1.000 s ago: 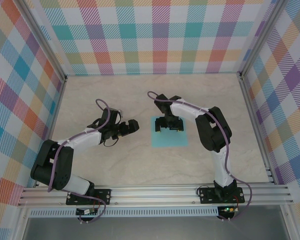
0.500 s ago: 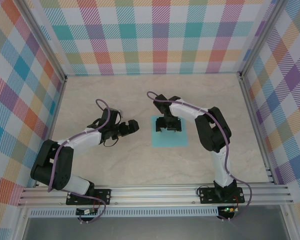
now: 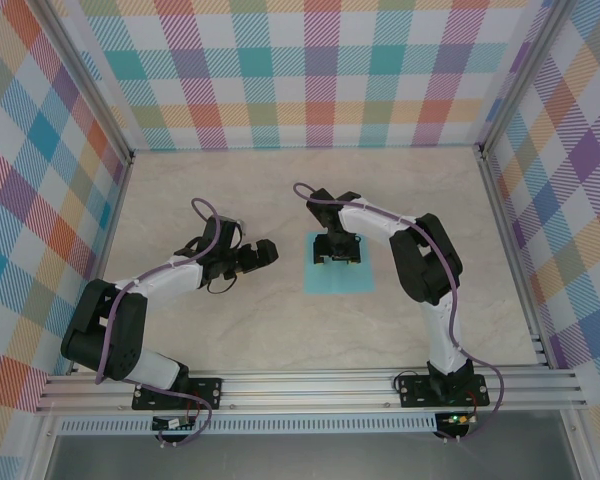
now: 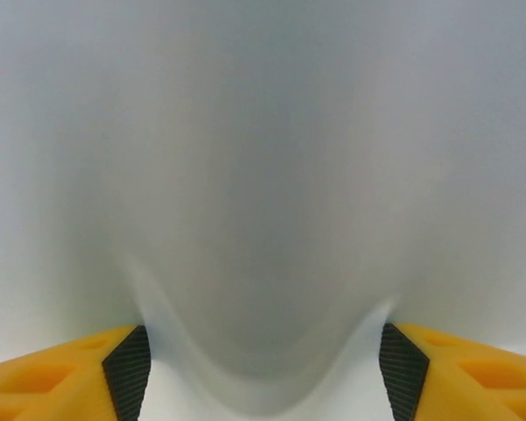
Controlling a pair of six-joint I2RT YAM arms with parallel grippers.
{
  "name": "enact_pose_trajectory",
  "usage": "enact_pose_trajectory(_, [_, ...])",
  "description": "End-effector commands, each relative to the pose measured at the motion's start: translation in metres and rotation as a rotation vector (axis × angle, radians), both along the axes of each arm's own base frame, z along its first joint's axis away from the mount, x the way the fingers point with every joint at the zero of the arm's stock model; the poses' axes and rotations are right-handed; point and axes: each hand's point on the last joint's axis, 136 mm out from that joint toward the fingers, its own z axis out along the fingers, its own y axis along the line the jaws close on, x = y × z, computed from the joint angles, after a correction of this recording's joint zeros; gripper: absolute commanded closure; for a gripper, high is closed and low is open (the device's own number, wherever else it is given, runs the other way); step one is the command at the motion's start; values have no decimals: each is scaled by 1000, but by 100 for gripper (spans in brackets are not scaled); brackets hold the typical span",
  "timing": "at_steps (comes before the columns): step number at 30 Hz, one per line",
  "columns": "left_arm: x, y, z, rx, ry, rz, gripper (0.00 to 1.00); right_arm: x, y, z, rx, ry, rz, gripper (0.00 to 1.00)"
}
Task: Fold a paper plane with a square sheet of paper (pick it up from the middle)
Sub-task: Fold the square sheet of paper in half at the center of the table.
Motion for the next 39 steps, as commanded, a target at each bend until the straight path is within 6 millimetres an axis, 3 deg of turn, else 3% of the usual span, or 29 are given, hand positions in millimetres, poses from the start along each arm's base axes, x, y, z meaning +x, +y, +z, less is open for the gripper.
enact_pose_trajectory(1, [-2,-6,13,3,-33,-27,0,-14,-4,-13,-28,70,26,34])
enact_pose_trajectory(14, [-4,-3,16,6,-42,-22,0,-9,-1,32,27,-4,41,70])
enact_pose_trajectory(18, [-5,-2,19,8,-48,-18,0,-12,7,51,91,-22,44,73])
enact_pose_trajectory(22, [-6,0,22,9,-55,-10,0,-15,26,82,240,-54,63,73])
enact_pose_trajectory(27, [-5,1,32,0,-75,8,0,-23,72,136,604,-60,99,70])
enact_pose_trajectory(29, [-6,1,39,-10,-91,8,0,-25,85,149,724,-45,101,68])
enact_pose_trajectory(31, [-7,1,42,-12,-92,0,0,-23,89,147,777,-28,91,67])
enact_pose_trajectory(34, [-9,-4,45,-27,-85,-19,0,-19,84,125,809,20,41,67])
enact_pose_trajectory(39, [-13,-16,45,-60,-73,-57,0,-17,60,83,818,71,-44,63])
